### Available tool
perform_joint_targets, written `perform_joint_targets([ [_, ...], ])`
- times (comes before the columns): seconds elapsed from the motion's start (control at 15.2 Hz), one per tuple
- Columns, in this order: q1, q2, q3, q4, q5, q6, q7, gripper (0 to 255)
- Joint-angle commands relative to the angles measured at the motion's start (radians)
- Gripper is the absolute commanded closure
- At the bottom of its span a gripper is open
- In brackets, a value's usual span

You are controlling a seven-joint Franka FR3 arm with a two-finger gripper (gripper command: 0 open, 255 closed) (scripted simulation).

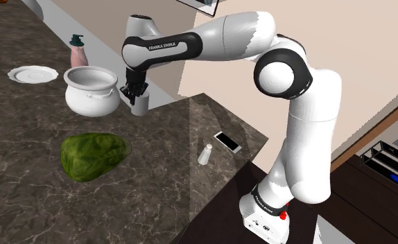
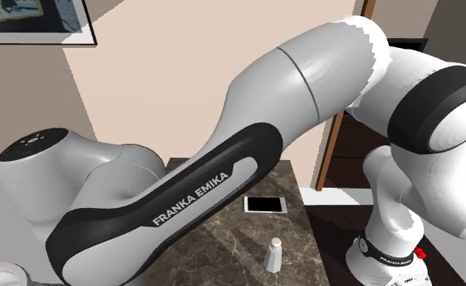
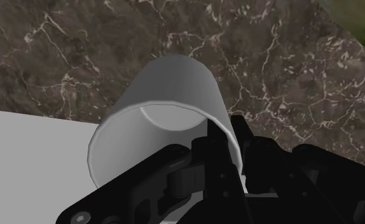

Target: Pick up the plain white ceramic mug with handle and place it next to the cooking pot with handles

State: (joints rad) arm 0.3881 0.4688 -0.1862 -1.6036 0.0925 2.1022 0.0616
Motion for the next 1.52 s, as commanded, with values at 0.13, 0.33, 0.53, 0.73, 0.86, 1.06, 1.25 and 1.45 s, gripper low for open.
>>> perform_joint_targets([
  [0.13,-0.002,0.02,0.002,-0.026,0.005,0.046,-0.005,255],
  [0.33,-0.003,0.038,0.005,-0.04,0.009,0.078,-0.007,255],
  [0.53,-0.005,0.058,0.007,-0.052,0.014,0.109,-0.01,255],
  [0.73,-0.006,0.078,0.01,-0.062,0.018,0.14,-0.013,255],
  [0.86,-0.008,0.093,0.012,-0.067,0.022,0.16,-0.015,255],
  [1.06,-0.009,0.103,0.014,-0.071,0.024,0.173,-0.016,255],
  [1.25,-0.009,0.103,0.014,-0.071,0.024,0.173,-0.016,255],
  [1.45,-0.009,0.103,0.014,-0.071,0.024,0.173,-0.016,255],
])
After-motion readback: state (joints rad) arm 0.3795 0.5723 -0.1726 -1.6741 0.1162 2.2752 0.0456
